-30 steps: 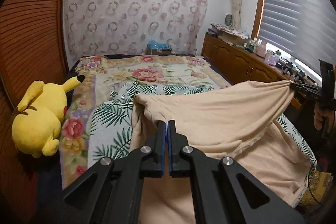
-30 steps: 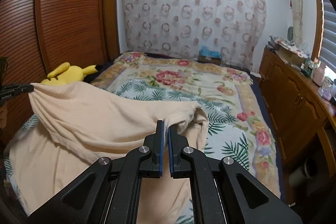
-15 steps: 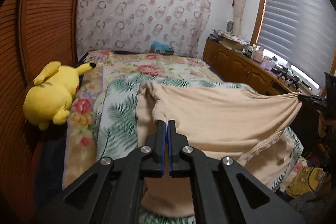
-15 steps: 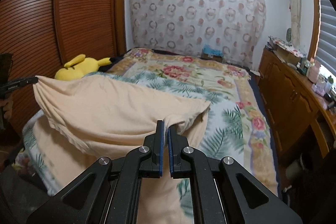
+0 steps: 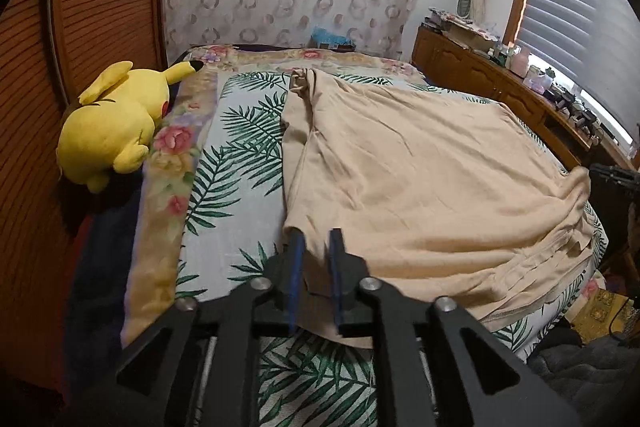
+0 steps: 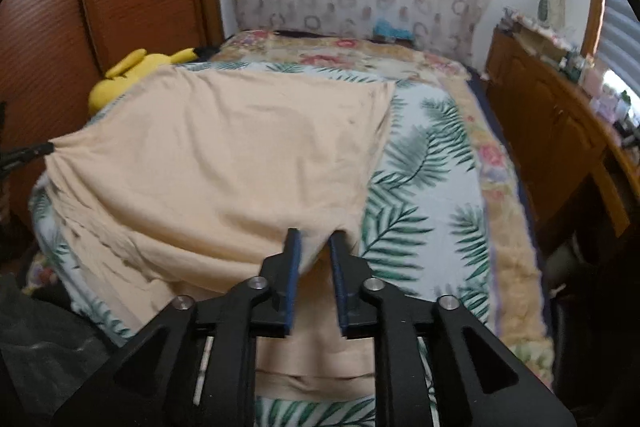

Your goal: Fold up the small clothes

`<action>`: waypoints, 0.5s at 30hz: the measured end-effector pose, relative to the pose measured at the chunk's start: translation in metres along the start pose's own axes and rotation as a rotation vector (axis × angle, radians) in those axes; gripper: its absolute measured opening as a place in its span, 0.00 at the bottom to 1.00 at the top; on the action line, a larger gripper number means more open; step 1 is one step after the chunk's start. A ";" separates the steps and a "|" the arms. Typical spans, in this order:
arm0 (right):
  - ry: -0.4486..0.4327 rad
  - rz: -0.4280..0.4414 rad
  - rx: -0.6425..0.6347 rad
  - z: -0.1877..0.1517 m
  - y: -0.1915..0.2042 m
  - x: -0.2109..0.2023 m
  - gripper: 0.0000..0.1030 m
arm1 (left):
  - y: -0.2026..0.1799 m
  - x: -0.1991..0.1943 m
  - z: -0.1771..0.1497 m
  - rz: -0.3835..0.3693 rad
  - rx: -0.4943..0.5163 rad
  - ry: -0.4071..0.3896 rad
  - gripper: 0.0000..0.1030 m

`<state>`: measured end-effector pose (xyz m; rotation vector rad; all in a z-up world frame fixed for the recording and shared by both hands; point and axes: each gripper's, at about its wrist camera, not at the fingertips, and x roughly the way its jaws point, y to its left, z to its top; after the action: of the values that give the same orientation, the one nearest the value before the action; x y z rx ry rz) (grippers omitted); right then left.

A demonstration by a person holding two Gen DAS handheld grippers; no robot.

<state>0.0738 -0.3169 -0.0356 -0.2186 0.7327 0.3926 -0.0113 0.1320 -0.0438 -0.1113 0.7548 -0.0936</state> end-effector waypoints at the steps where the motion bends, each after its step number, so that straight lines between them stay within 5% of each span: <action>1: -0.015 -0.008 -0.002 0.003 -0.001 -0.003 0.34 | 0.000 -0.001 0.001 -0.003 0.002 -0.007 0.23; 7: -0.070 0.009 -0.006 0.021 0.001 0.007 0.47 | -0.003 0.003 0.002 0.008 0.018 0.004 0.48; 15: 0.011 0.076 -0.035 0.020 0.034 0.073 0.48 | -0.001 0.018 -0.008 0.052 0.001 0.049 0.49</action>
<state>0.1210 -0.2602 -0.0725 -0.2270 0.7468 0.4768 -0.0035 0.1283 -0.0613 -0.0884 0.8060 -0.0470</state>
